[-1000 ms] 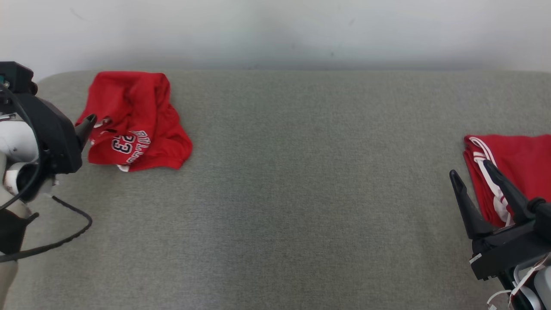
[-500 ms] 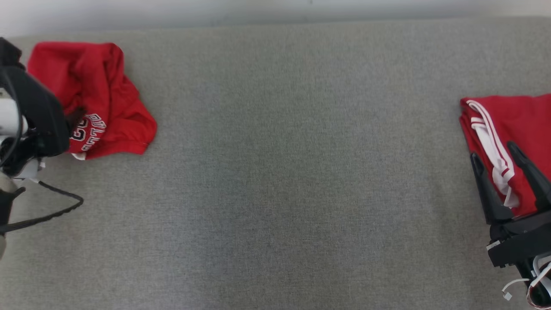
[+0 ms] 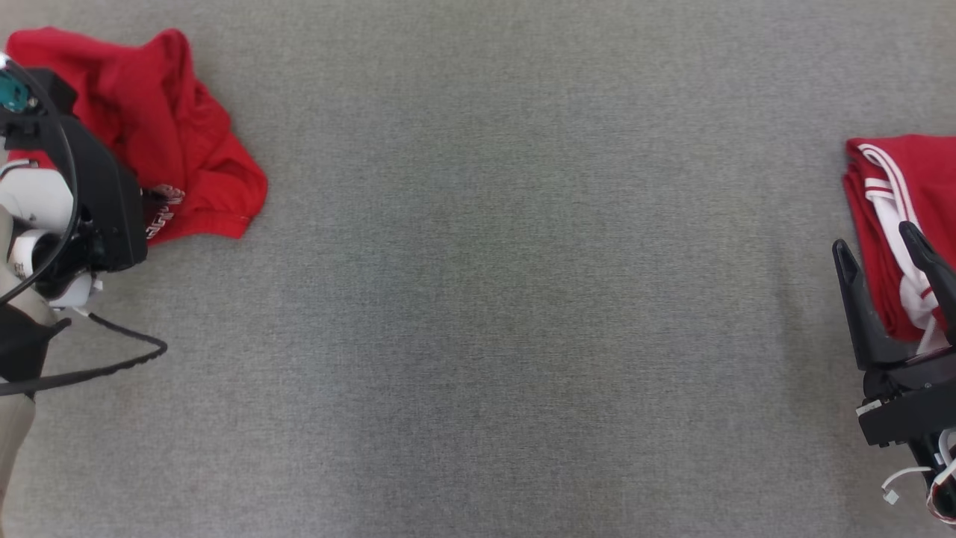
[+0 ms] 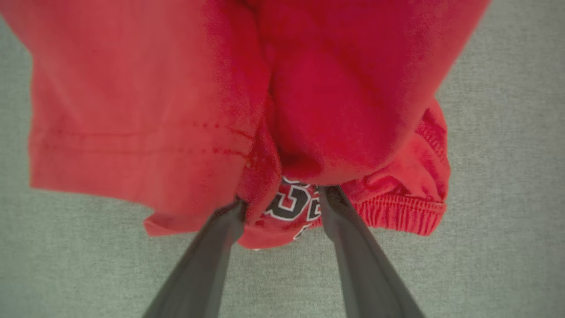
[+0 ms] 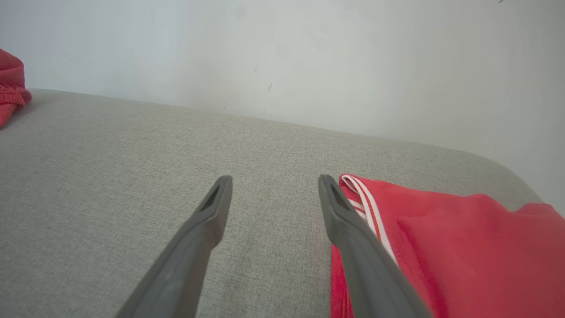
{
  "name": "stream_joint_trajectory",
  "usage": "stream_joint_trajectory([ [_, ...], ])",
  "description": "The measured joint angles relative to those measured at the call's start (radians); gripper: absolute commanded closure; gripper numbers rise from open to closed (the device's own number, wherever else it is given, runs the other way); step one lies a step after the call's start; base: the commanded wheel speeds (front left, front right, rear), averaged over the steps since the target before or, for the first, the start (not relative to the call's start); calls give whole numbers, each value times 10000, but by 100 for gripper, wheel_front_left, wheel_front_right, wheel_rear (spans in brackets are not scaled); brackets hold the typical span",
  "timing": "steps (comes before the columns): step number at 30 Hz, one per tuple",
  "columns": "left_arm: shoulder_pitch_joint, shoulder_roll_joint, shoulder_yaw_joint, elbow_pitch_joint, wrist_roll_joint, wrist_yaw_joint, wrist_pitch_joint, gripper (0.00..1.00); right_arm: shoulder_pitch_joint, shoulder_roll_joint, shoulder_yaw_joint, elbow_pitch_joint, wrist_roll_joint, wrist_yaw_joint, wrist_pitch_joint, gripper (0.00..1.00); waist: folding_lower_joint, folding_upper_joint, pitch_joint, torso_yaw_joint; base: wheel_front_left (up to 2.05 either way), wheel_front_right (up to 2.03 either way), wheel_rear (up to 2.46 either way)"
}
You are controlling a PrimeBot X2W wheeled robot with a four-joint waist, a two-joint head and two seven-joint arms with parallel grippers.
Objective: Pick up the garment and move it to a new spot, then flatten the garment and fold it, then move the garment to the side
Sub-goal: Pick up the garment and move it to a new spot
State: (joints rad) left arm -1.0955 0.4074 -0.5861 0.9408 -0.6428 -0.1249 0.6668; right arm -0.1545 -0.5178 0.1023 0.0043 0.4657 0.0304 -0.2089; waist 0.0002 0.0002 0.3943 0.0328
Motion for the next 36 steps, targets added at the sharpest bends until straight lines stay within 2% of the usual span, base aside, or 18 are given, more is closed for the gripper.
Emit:
stream_joint_trajectory([
  [7,-188,29,-393,35,-33,0,-401,100,-436,54,134,180,0,-10,65,0,-1,0,23,238,0,0,0],
  [16,-575,6,-1149,-581,-286,0,-1373,100,-654,523,366,901,12,23,10,0,-2,-2,-531,266,0,0,0],
  [26,-771,-370,-2520,-2389,-1151,0,-2347,100,-805,1166,709,1609,151,109,-127,0,-2,-2,-1323,176,0,0,0],
  [36,177,-690,-4769,-4744,-1985,0,-3172,100,-800,1511,790,2232,270,226,-238,0,-3,-3,-2150,-87,0,0,0],
])
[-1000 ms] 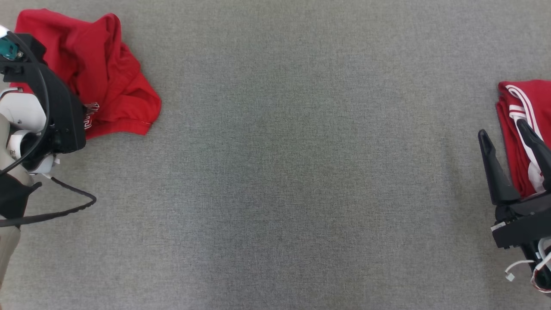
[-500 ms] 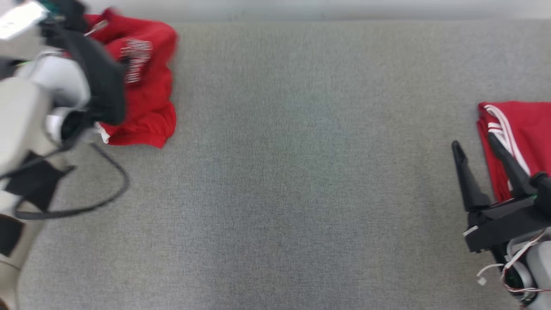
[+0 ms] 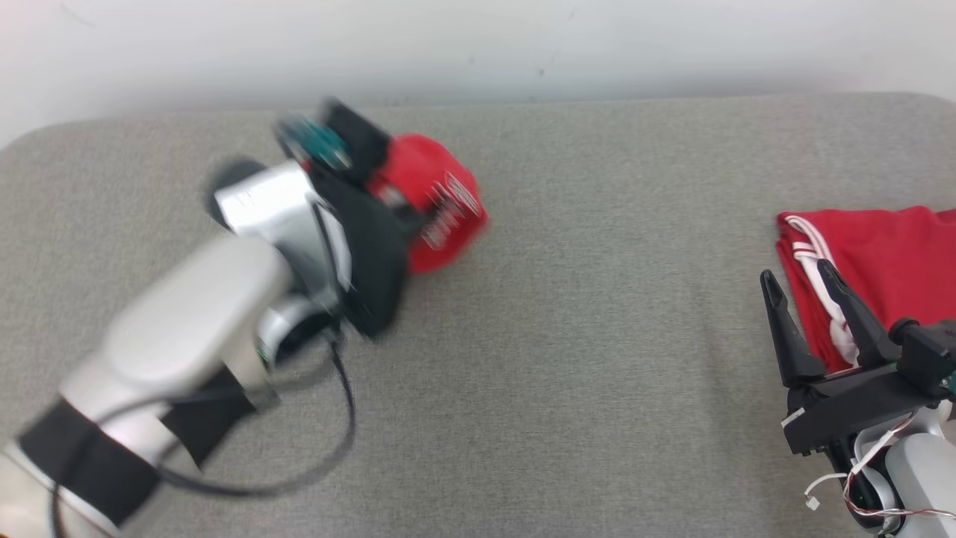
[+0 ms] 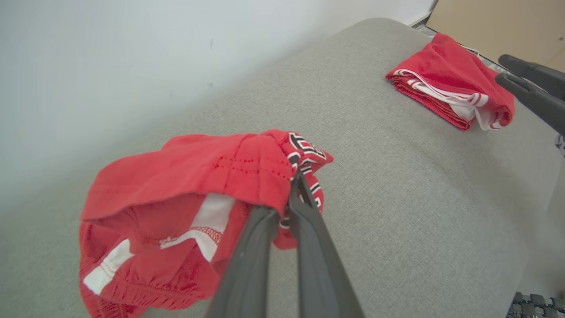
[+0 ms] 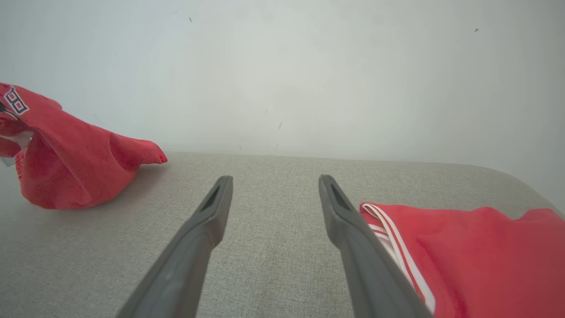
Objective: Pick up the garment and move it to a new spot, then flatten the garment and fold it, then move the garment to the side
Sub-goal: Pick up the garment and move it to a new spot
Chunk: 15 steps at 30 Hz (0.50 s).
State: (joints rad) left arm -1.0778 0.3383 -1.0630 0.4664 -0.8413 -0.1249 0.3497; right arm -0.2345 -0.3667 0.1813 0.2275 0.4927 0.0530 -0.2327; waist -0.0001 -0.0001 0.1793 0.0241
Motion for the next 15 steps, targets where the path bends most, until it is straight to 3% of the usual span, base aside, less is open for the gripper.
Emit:
stream_joint_trajectory([
  [4,328,-431,-859,-614,-186,0,-245,100,20,52,-36,61,10,2,-52,0,0,0,-170,-137,0,0,0],
  [15,1732,-2100,-1904,-894,-840,0,-968,100,234,207,-192,270,88,10,-142,0,0,0,-386,-236,0,0,0],
])
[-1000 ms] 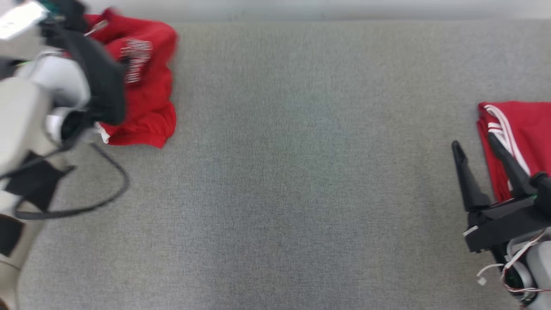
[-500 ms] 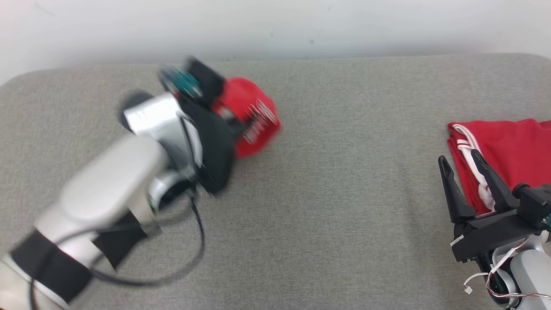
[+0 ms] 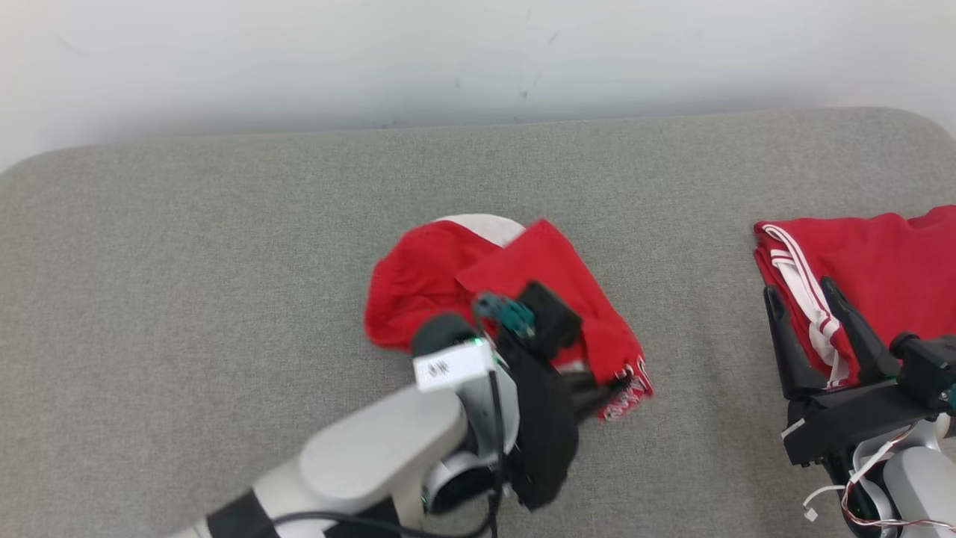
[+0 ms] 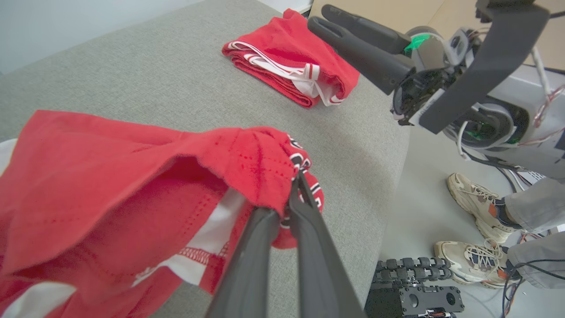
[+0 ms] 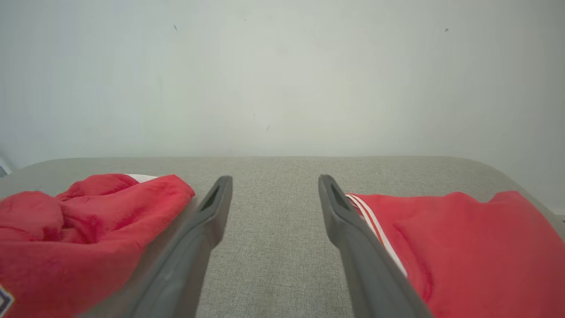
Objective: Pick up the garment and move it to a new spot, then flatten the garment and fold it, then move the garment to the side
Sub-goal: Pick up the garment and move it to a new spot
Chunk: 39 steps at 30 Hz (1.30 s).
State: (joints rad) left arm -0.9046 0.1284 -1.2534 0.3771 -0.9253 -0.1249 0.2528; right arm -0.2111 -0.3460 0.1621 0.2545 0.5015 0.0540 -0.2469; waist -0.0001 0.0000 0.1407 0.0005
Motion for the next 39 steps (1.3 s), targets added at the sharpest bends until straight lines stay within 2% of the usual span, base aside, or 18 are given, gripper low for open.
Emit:
stream_joint_trajectory([
  [8,1030,-533,-307,819,2,0,-178,100,-6,121,40,-6,-2,44,-8,0,0,0,39,-95,0,0,0],
  [14,1643,-637,-314,1624,-196,0,-614,100,-15,130,4,-10,-2,77,-10,0,1,0,144,-168,0,0,0],
  [15,1672,-654,-320,1693,-194,0,-702,87,-17,128,-13,-8,-2,77,-12,0,1,0,163,-173,0,0,0],
  [16,1671,-673,-313,1760,-194,0,-790,87,-17,127,-23,-4,-2,77,-12,0,2,0,176,-175,0,0,0],
  [18,1666,-702,-311,1883,-194,0,-957,64,-17,123,-73,19,-2,79,-12,0,2,0,186,-162,0,0,0],
  [19,1651,-719,-313,1946,-192,0,-1020,2,-13,113,-123,40,-2,77,-12,0,2,0,182,-141,0,0,0],
  [20,1633,-721,-311,1998,-190,0,-1087,0,-13,107,-157,69,-2,79,-12,0,2,0,172,-111,0,0,0],
  [26,1635,-717,-209,2265,-65,17,-1868,0,-5,178,-148,291,-2,138,-13,0,2,0,-25,48,0,0,0],
  [31,1658,-685,86,2268,157,332,-2583,0,227,203,-244,385,-2,138,-42,0,2,0,-254,235,0,0,0],
  [34,1697,-416,221,2282,267,508,-2915,0,413,316,-226,447,-2,163,-44,0,1,0,-411,363,0,0,0],
  [39,1945,368,589,2412,316,1003,-3450,0,409,435,-136,433,-2,176,-84,0,1,0,-673,509,0,0,0],
])
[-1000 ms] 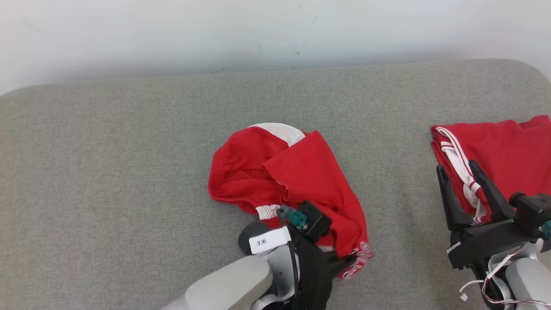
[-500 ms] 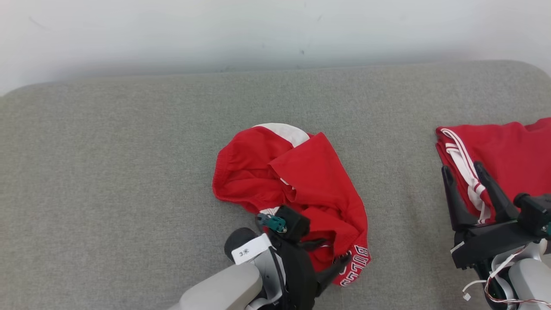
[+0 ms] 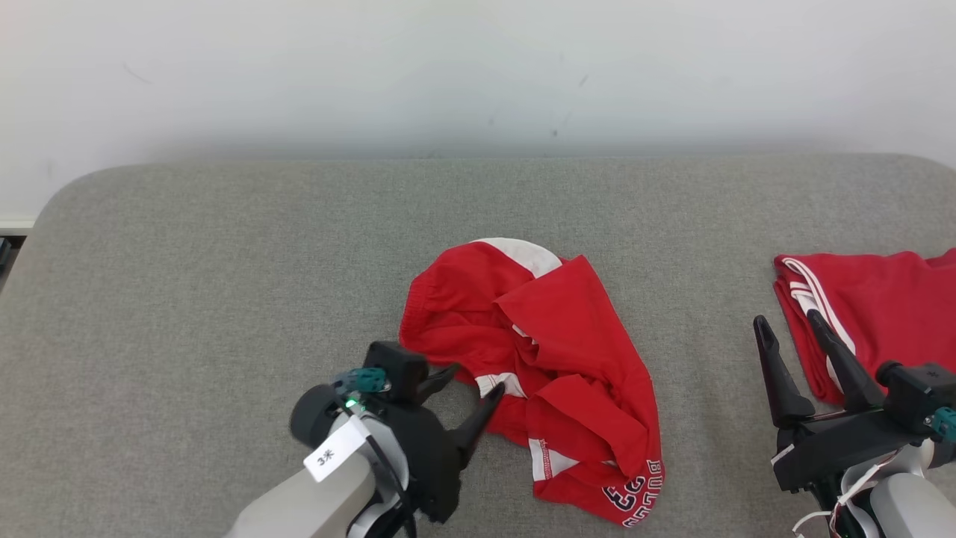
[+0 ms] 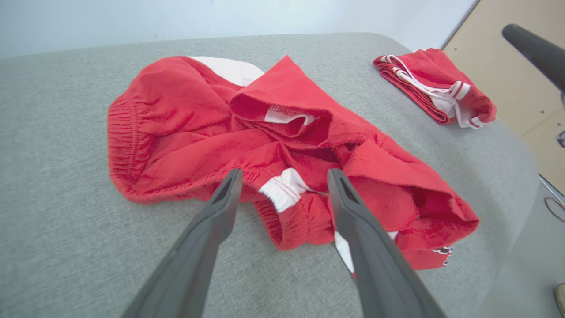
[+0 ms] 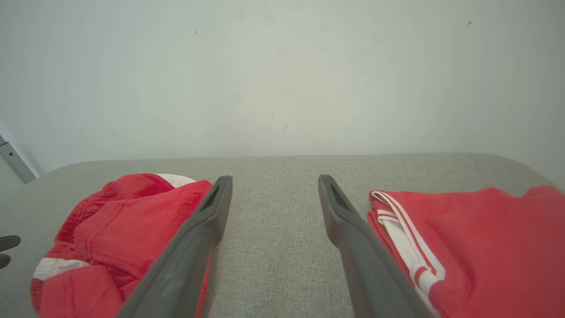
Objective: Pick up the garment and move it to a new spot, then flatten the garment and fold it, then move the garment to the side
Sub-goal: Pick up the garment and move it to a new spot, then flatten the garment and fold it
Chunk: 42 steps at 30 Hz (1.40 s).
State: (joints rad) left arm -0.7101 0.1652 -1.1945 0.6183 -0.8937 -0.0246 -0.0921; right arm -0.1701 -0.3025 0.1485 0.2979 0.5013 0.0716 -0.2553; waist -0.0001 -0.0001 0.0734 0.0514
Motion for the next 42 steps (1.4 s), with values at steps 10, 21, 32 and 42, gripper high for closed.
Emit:
stream_joint_trajectory([
  [10,451,203,52,125,56,334,-420,0,17,17,21,-71,-15,75,-2,0,0,0,-124,-8,0,0,0],
  [21,500,119,198,483,-102,320,-539,0,-26,142,180,-77,-104,165,-2,0,0,1,-29,-315,0,0,0],
  [32,409,-466,240,1269,-299,-40,-334,35,-35,144,104,-67,-107,171,-2,0,0,2,92,-607,0,0,0],
  [42,229,-554,261,1818,-305,-92,-454,100,-21,176,272,-138,-71,316,-2,0,0,1,137,-460,0,0,0],
])
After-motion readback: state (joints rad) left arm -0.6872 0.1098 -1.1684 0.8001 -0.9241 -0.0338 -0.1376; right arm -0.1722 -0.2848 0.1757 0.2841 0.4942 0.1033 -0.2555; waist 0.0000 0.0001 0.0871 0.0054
